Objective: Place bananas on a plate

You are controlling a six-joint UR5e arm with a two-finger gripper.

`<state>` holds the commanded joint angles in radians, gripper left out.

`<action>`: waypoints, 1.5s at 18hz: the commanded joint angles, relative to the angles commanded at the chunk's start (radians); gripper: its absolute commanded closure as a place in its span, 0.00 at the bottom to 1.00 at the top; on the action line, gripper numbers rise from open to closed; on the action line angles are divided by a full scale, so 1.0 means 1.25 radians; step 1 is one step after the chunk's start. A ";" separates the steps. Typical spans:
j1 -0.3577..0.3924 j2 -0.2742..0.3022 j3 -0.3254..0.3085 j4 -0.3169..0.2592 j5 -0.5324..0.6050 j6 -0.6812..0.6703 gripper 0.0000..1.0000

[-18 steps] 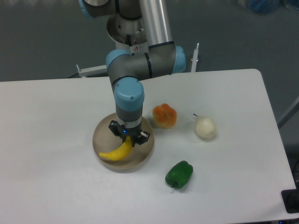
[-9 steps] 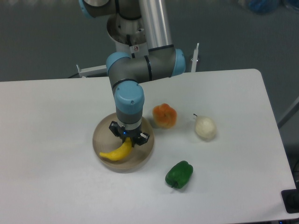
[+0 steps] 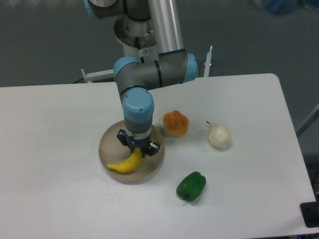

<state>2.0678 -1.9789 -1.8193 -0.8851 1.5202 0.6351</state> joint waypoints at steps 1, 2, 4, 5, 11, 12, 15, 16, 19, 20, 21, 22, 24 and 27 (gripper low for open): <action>0.001 0.004 0.001 -0.001 0.000 0.000 0.00; 0.004 0.015 0.005 -0.001 0.000 0.000 0.00; 0.011 0.022 0.016 -0.004 0.001 0.001 0.00; 0.020 0.023 0.021 -0.004 0.001 0.001 0.00; 0.074 0.030 0.098 -0.001 0.023 0.011 0.00; 0.085 0.028 0.110 0.001 0.022 0.015 0.00; 0.120 0.028 0.131 0.002 0.025 0.105 0.00; 0.126 0.027 0.133 0.002 0.031 0.152 0.00; 0.158 0.028 0.151 0.001 0.093 0.268 0.00; 0.162 0.027 0.161 0.001 0.116 0.299 0.00; 0.163 0.026 0.170 0.000 0.137 0.325 0.00; 0.169 0.025 0.178 0.001 0.147 0.352 0.00; 0.188 0.020 0.193 0.000 0.151 0.418 0.00; 0.211 0.018 0.200 0.000 0.151 0.491 0.00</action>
<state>2.3316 -1.9558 -1.5693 -0.8851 1.7089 1.2484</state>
